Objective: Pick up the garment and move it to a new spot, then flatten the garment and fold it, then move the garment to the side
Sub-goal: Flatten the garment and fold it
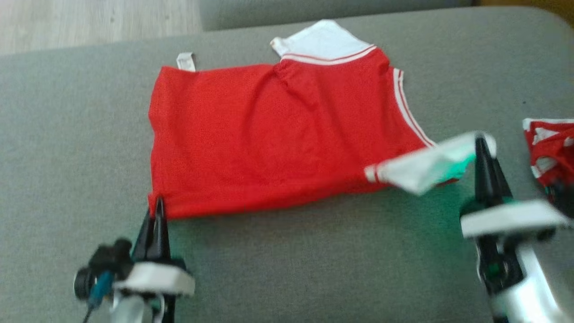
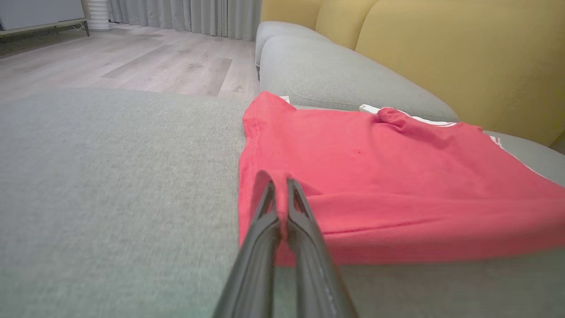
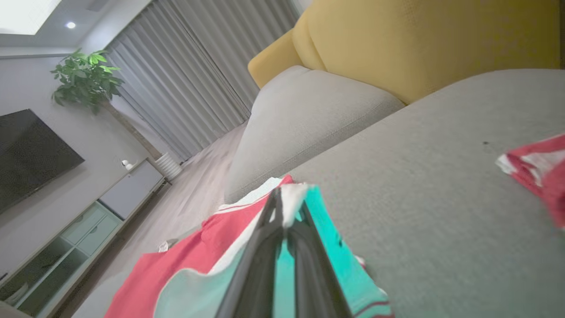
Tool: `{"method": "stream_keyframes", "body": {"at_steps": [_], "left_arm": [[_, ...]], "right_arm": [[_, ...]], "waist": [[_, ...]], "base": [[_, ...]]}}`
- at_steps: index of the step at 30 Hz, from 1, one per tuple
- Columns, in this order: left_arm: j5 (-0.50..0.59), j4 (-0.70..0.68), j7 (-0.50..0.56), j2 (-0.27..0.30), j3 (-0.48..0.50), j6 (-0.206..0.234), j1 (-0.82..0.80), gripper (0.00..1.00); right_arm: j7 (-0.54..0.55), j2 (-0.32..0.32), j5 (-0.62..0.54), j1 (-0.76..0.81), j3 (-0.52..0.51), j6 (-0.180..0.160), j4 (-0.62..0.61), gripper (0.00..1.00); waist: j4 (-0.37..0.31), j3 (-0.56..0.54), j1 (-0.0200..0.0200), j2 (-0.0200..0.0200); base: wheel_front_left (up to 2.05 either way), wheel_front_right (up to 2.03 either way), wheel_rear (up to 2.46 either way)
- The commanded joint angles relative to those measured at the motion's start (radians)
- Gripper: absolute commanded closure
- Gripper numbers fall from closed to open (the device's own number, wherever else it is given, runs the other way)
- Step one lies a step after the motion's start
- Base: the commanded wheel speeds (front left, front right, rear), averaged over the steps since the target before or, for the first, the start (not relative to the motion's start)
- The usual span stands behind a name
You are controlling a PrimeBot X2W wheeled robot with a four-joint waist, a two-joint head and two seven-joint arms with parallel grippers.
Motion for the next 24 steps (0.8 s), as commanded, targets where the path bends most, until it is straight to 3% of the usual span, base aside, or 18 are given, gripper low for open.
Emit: {"method": "stream_keyframes", "body": {"at_steps": [1,10,11,12,13,19,24], "left_arm": [[0.008,0.008,-0.005,0.004,0.018,0.014,-0.087,1.00],[0.007,0.177,-0.005,0.004,-0.002,0.050,-0.298,1.00],[0.011,0.196,-0.005,0.004,-0.001,0.058,-0.316,0.97],[0.007,0.211,-0.005,0.004,0.005,0.067,-0.330,0.55],[0.007,0.222,-0.005,0.004,0.011,0.077,-0.341,0.00],[0.051,0.159,-0.005,0.004,0.058,0.137,-0.308,0.00],[0.122,0.051,-0.005,0.005,0.068,0.153,-0.183,0.00]], "right_arm": [[0.017,0.011,-0.021,-0.086,0.006,-0.001,0.009,1.00],[0.054,0.051,-0.121,-0.322,-0.003,-0.001,0.216,1.00],[0.049,0.057,-0.130,-0.344,-0.007,-0.001,0.243,0.73],[0.040,0.063,-0.139,-0.363,-0.013,-0.001,0.269,0.00],[0.025,0.066,-0.151,-0.381,-0.015,-0.001,0.288,0.00],[-0.083,0.035,-0.332,-0.405,0.011,-0.001,0.318,0.00],[-0.088,0.051,-0.518,-0.295,-0.026,-0.001,0.213,0.00]], "waist": [[0.016,0.044,-0.0003,0.0000],[0.030,0.101,-0.0003,0.0000],[0.030,0.104,-0.0003,0.0000],[0.029,0.106,-0.0003,0.0000],[0.029,0.107,-0.0003,0.0000],[0.029,0.088,-0.0003,0.0000],[0.028,0.045,-0.0003,0.0000]], "base": [[0.00,0.00,0.00],[0.00,0.00,0.00],[0.00,0.00,0.00],[0.00,0.00,0.00],[0.00,0.00,0.00],[0.00,0.00,0.00],[0.00,0.00,0.00]]}}
